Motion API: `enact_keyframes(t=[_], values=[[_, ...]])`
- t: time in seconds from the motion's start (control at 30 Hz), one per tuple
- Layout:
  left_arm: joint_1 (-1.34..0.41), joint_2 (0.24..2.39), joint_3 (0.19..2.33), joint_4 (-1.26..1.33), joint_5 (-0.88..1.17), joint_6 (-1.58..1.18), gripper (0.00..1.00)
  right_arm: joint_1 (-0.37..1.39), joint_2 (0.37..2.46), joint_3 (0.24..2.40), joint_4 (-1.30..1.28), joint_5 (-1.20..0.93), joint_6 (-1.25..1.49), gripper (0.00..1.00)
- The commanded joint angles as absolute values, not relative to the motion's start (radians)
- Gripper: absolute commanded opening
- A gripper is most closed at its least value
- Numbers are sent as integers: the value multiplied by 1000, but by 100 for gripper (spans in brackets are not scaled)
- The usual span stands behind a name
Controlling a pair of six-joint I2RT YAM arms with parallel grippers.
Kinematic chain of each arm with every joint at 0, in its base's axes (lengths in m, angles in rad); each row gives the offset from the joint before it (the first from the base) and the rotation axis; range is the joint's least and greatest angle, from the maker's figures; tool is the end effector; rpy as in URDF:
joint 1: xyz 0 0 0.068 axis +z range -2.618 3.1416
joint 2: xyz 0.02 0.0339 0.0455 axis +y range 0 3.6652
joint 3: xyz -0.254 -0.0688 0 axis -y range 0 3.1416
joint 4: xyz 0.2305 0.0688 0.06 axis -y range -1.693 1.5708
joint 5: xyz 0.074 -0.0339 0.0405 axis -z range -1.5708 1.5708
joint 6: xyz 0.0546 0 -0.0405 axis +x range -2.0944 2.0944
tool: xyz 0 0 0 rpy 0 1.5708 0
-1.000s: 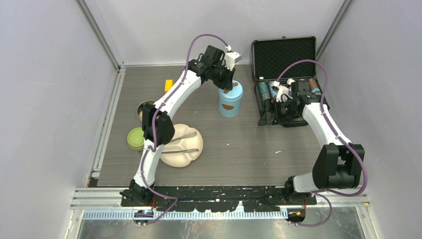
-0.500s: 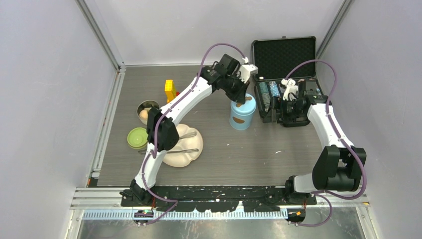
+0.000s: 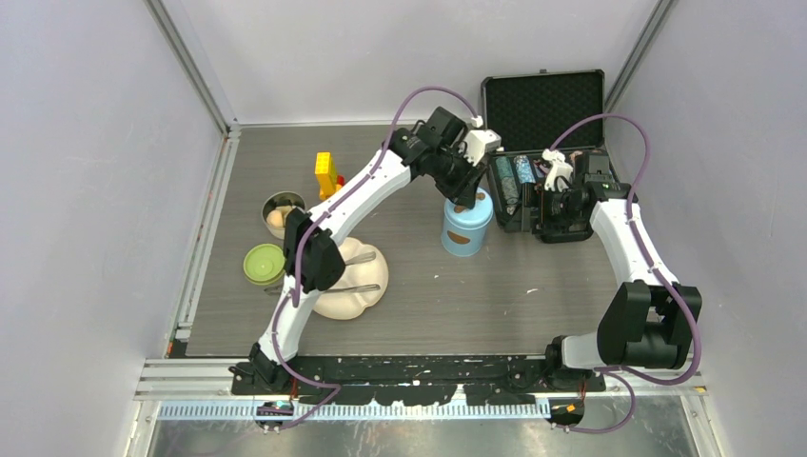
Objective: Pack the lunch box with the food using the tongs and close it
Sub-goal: Move the packing box to the center of the board.
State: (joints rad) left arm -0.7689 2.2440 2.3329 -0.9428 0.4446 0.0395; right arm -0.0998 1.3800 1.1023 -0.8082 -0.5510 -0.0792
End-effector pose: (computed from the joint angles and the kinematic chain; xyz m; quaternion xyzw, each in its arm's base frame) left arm 0.3313 -0.3532 0.2994 0.4303 0.8094 -0.3149 0.2460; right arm 0.2676 0.0019 0.2508 -0.0557 0.9348 0.2424 0.2537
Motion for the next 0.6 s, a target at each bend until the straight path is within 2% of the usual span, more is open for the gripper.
enact_keyframes(t=[0.0, 0.03, 0.4, 0.57], values=[[-776, 2185, 2387, -973, 409, 50, 48, -103, 1339, 1132, -778, -558, -75, 85], [-776, 2182, 2401, -975, 399, 52, 55, -103, 1340, 1132, -778, -558, -75, 85], [-717, 2103, 2504, -1005, 229, 109, 86, -103, 1350, 1126, -779, -568, -81, 85], [-528, 1990, 2384, -1020, 302, 47, 89, -102, 1341, 1119, -779, -568, -89, 85]])
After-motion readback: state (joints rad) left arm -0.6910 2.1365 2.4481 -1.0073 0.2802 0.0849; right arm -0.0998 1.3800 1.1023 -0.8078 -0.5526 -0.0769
